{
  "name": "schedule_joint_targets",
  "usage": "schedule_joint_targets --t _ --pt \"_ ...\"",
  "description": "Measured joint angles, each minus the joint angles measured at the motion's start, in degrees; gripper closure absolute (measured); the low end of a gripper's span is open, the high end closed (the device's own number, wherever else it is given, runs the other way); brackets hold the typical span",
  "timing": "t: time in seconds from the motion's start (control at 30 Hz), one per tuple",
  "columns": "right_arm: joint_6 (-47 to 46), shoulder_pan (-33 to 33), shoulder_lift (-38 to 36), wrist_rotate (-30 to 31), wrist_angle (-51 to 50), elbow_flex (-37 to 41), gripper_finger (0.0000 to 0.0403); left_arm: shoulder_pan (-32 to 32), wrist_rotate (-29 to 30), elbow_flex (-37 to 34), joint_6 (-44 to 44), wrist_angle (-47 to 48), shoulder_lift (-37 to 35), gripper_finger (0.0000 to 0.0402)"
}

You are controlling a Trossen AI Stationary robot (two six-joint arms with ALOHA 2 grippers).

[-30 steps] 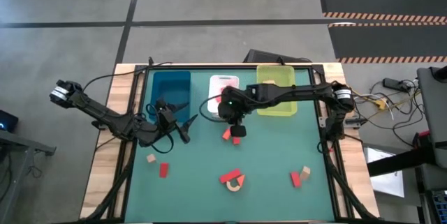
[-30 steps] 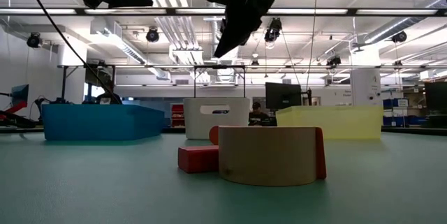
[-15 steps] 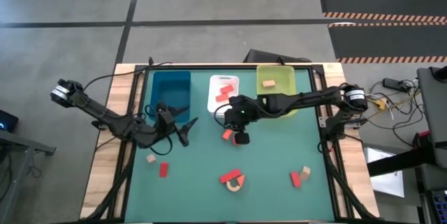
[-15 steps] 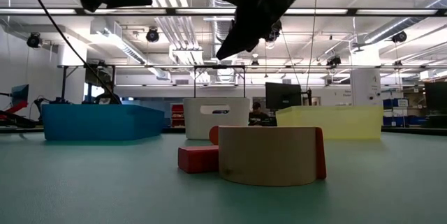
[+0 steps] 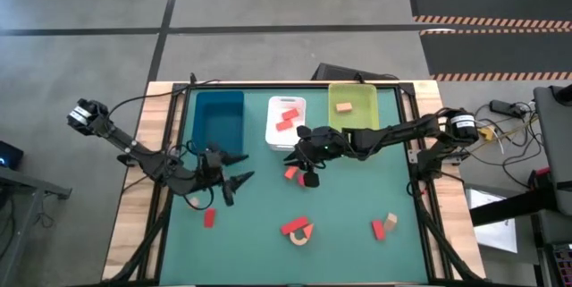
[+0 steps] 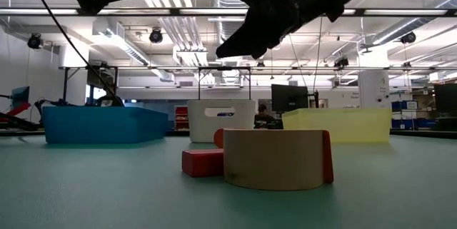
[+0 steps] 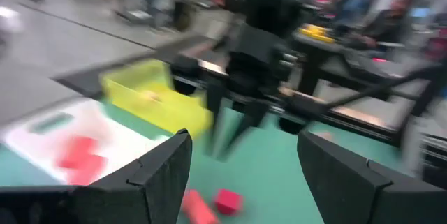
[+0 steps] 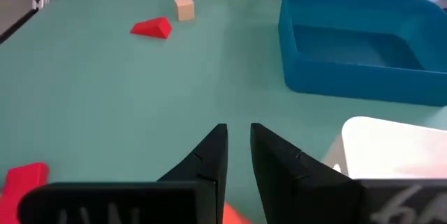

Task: Sort & place blocks by color
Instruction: Put the bottom left red block into the blue bin

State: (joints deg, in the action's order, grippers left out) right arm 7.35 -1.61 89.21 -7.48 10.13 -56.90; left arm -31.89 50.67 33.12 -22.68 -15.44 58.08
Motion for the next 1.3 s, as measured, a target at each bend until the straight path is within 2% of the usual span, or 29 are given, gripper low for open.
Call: schedule_joint_targets --t 0.1,0.2,0.47,0.67,0.87,1.07,1.2,1.3 --pt "0.09 0.0 0.0 0.02 0.84 0.54 0.0349 -0.27 -5.79 0.13 -4.78 1.53 0.0 0.0157" --pt "0.27 0.0 0.0 0.0 1.07 0.67 0.0349 -0.32 -9.48 0.81 -12.16 7.19 0.0 0.0157" --pt "2.24 -0.02 0.01 0.01 1.44 0.38 0.0349 -0.32 -18.04 1.8 -40.46 29.62 1.02 0.0157" --pt "3.07 -0.04 0.04 0.02 1.38 0.38 0.0349 -0.3 -29.01 4.85 -54.56 43.55 6.27 0.0157" --pt "3.39 -0.15 0.04 0.02 1.38 0.38 0.0349 -0.38 -41.49 10.69 -63.19 57.23 14.4 0.0157" --pt "4.04 -0.16 0.07 0.03 1.36 0.38 0.0349 -0.93 -53.66 15.19 -67.92 67.4 21.48 0.0157" --pt "4.7 -0.17 0.07 0.04 1.35 0.38 0.0349 -1.64 -58.09 17.1 -70.03 69.7 24.54 0.0157" --pt "4.78 -0.17 0.07 0.04 1.35 0.38 0.0349 -1.91 -58.31 17.92 -70.09 69.9 26.34 0.0157"
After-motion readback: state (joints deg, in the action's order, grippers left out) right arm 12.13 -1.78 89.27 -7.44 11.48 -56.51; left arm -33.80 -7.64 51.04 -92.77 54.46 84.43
